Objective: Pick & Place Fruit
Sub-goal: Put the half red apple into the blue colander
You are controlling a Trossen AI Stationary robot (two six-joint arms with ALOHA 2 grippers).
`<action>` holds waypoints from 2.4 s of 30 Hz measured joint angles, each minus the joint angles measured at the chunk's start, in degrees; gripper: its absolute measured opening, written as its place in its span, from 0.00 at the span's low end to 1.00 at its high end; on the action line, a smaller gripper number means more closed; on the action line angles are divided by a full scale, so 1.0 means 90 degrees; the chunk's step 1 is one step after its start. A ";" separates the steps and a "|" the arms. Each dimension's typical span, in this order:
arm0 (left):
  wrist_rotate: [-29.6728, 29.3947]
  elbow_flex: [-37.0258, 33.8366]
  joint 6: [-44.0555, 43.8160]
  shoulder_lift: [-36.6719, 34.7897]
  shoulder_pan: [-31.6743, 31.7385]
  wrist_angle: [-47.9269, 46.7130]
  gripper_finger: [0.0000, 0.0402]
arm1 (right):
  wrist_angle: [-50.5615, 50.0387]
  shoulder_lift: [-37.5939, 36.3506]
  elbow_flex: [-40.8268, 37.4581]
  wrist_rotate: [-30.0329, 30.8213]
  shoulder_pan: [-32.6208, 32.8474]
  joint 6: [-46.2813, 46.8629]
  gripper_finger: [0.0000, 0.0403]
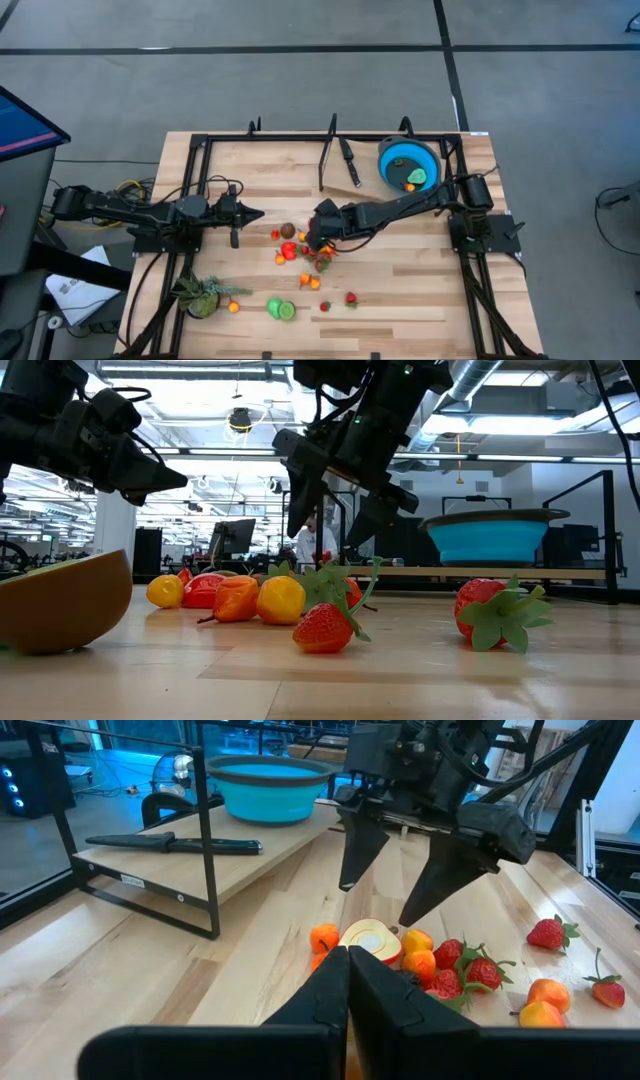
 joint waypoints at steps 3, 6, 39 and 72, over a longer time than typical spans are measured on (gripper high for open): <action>-0.0002 0.0001 0.0002 0.0001 -0.0002 0.0000 0.00 | 0.0002 0.0000 0.0000 0.0007 0.0000 0.0000 0.98; -0.0002 0.0001 0.0001 0.0002 0.0000 0.0000 0.00 | 0.0240 0.0217 0.0023 0.0159 0.0000 -0.0027 0.98; -0.0003 0.0002 0.0002 0.0568 0.0000 0.0029 0.00 | 0.0706 0.0945 0.0049 -0.0494 -0.0108 -0.0055 0.98; -0.0002 0.0001 -0.0010 0.0568 0.0000 0.0034 0.00 | 0.0850 0.0952 0.0039 -0.0472 -0.0144 -0.0068 0.77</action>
